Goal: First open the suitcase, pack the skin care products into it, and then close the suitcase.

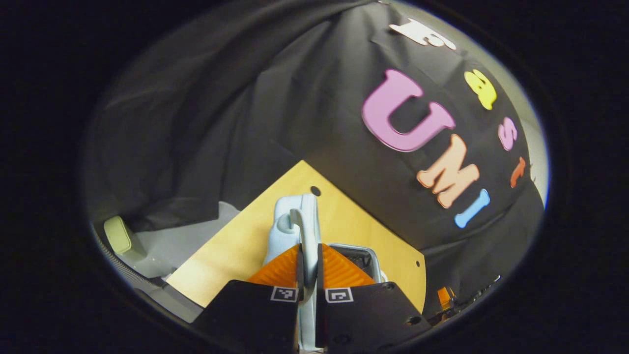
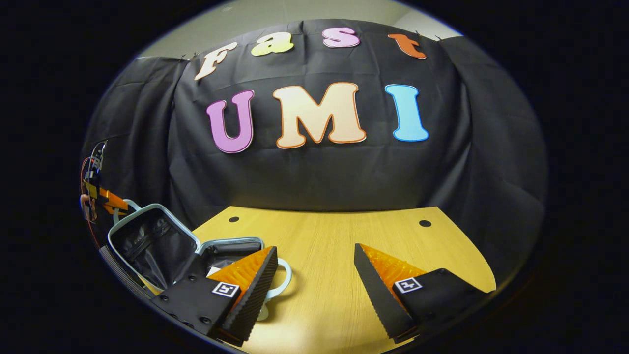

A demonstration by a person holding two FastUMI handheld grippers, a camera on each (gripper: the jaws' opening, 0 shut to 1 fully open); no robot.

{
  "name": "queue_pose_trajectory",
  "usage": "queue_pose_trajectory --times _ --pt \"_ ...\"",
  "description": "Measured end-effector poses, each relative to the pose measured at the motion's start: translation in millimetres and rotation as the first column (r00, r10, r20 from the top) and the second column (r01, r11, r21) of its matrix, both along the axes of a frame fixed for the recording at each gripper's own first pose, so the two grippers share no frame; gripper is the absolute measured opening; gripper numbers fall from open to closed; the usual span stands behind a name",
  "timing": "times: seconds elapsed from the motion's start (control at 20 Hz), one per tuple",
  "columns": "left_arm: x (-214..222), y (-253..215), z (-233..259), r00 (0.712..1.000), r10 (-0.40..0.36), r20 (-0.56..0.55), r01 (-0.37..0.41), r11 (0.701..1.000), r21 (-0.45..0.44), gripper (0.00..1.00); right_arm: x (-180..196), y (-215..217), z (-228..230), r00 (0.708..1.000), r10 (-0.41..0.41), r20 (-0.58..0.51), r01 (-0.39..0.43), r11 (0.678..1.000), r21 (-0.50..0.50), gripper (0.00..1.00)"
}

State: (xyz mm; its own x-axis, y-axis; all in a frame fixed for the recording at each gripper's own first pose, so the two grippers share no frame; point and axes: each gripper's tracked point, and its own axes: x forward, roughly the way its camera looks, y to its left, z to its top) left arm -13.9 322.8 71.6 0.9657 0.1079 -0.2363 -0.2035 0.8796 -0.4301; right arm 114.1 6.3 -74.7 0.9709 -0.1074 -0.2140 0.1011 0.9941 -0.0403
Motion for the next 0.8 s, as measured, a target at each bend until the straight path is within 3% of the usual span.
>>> queue_pose_trajectory --times 0.25,0.45,0.5,0.55,0.8 --pt "30 -98 30 0.985 -0.168 0.034 0.167 0.986 0.024 0.10 -8 -34 12 0.998 -0.055 0.036 0.054 0.998 0.021 0.98" --pt "69 -157 28 0.974 -0.228 0.002 0.227 0.970 0.092 0.07 -19 -68 16 0.992 -0.115 0.045 0.113 0.993 0.031 0.99" --pt "80 -178 25 0.966 -0.260 -0.007 0.260 0.961 0.092 0.11 -24 -77 18 0.991 -0.128 0.045 0.127 0.991 0.035 0.98" --pt "87 -196 19 0.956 -0.294 -0.022 0.295 0.952 0.084 0.07 -28 -84 20 0.989 -0.141 0.046 0.140 0.990 0.036 0.98" --pt "150 -279 -26 0.904 -0.408 -0.125 0.411 0.912 -0.001 0.08 -43 -103 26 0.984 -0.170 0.050 0.169 0.985 0.017 0.98"
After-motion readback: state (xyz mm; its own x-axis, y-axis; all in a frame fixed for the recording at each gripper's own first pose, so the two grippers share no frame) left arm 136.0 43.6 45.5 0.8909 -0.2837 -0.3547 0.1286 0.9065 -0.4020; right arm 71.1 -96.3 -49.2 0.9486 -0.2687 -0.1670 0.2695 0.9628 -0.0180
